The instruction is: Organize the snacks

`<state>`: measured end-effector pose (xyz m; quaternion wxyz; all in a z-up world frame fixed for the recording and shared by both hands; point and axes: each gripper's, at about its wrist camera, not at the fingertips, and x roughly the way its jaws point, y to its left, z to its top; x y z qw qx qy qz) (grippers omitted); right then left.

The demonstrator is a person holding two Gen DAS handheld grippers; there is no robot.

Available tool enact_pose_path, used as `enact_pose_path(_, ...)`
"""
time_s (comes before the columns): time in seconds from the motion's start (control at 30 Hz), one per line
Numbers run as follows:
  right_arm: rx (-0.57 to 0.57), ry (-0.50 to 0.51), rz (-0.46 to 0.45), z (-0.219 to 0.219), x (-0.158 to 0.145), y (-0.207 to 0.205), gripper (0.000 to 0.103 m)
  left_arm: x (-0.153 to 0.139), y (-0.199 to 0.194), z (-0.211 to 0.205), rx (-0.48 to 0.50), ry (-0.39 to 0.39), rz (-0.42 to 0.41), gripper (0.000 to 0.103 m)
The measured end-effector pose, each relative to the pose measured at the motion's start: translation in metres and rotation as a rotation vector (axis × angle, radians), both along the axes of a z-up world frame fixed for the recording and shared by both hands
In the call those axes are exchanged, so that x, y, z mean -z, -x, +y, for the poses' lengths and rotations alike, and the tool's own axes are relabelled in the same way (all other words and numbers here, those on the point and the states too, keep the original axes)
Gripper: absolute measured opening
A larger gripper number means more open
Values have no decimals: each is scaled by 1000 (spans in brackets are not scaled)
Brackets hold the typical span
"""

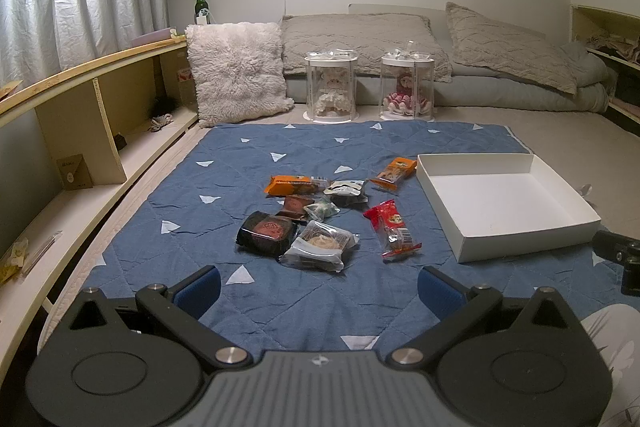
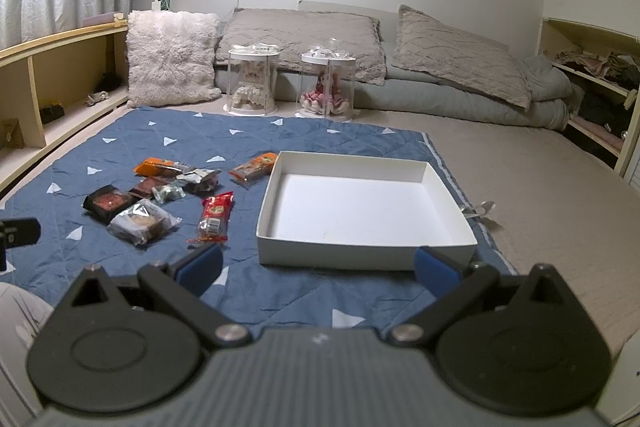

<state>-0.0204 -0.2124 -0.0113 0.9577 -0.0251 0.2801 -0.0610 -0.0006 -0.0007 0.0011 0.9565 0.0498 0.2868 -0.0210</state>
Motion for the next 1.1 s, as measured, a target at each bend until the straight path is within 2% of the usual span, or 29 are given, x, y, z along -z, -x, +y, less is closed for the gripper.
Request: enact_pose_path(1.1,5,2,8,-1,-1,-1,103,4,-1,-12,10,0,-4,103)
